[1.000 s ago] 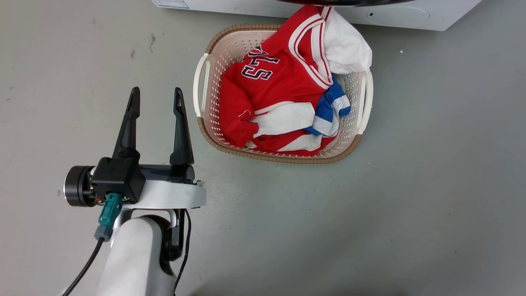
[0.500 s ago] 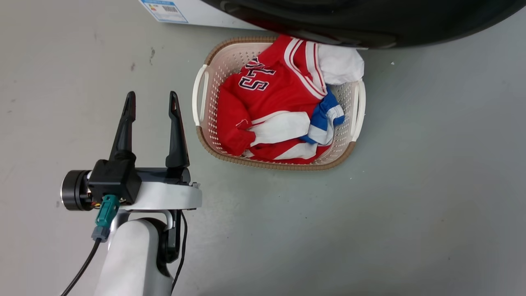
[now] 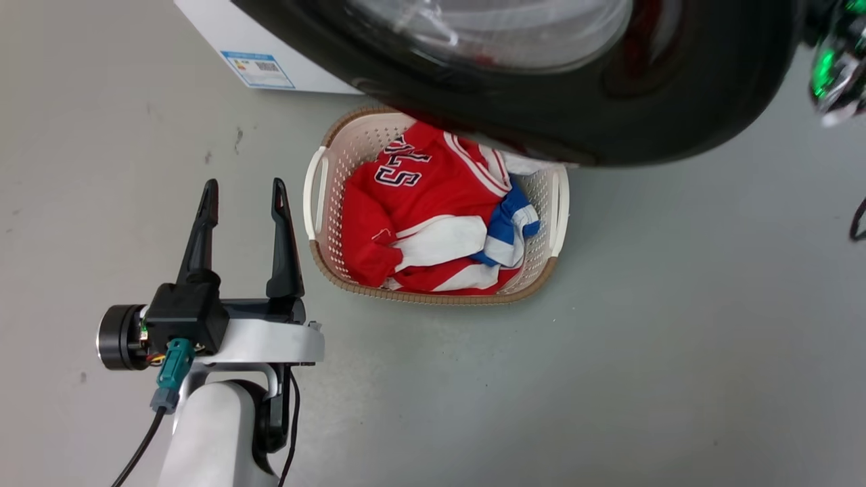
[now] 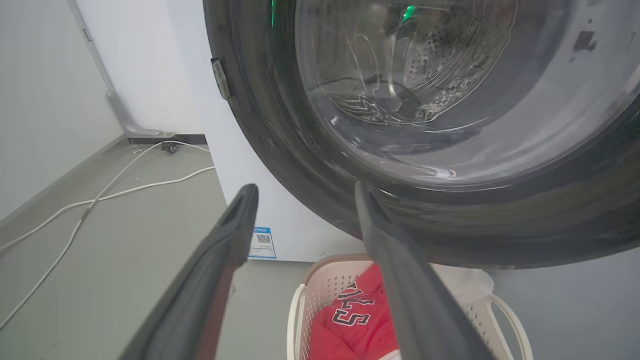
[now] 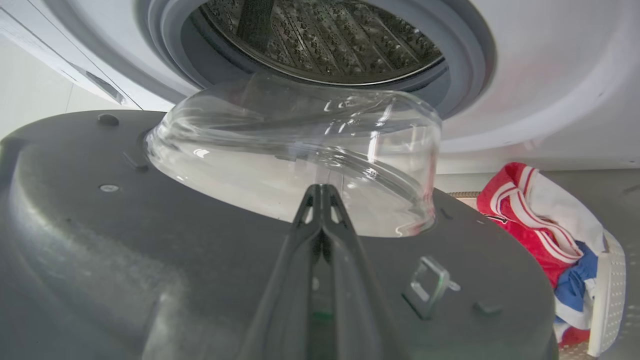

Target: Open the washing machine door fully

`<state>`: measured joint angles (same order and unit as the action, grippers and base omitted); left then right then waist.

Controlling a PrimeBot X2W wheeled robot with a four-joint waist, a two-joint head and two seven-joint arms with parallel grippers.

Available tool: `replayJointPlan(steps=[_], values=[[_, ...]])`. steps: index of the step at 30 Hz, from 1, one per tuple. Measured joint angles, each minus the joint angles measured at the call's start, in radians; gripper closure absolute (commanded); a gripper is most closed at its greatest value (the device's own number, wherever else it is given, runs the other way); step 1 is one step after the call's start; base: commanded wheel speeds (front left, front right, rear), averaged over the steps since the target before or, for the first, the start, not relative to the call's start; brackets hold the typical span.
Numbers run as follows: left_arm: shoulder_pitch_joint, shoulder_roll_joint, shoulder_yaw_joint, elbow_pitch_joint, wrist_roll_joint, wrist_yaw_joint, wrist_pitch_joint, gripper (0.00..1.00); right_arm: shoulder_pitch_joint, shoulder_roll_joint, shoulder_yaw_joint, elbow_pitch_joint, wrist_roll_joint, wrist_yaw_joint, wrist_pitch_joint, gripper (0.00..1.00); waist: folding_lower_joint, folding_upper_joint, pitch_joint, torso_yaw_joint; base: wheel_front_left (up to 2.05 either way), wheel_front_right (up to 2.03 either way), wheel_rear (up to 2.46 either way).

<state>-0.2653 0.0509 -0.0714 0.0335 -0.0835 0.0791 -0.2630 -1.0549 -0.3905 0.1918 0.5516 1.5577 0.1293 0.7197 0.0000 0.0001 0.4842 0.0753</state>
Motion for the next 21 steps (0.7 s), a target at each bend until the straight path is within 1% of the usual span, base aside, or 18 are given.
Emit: replayJointPlan(steps=[12,21], values=[[0.057,0.0,0.018,0.005,0.018,-0.009,0.0,0.0,0.224,0.052,0.078,-0.177,0.03,0.0,0.083,1.0,0.0,0.0,-0.086,-0.029,0.0,0.0,0.0],[0.089,0.0,0.015,0.012,0.019,-0.01,0.0,0.0,0.35,0.079,0.13,-0.273,0.067,0.0,0.129,1.0,0.0,0.0,-0.15,-0.034,0.0,0.0,0.0]])
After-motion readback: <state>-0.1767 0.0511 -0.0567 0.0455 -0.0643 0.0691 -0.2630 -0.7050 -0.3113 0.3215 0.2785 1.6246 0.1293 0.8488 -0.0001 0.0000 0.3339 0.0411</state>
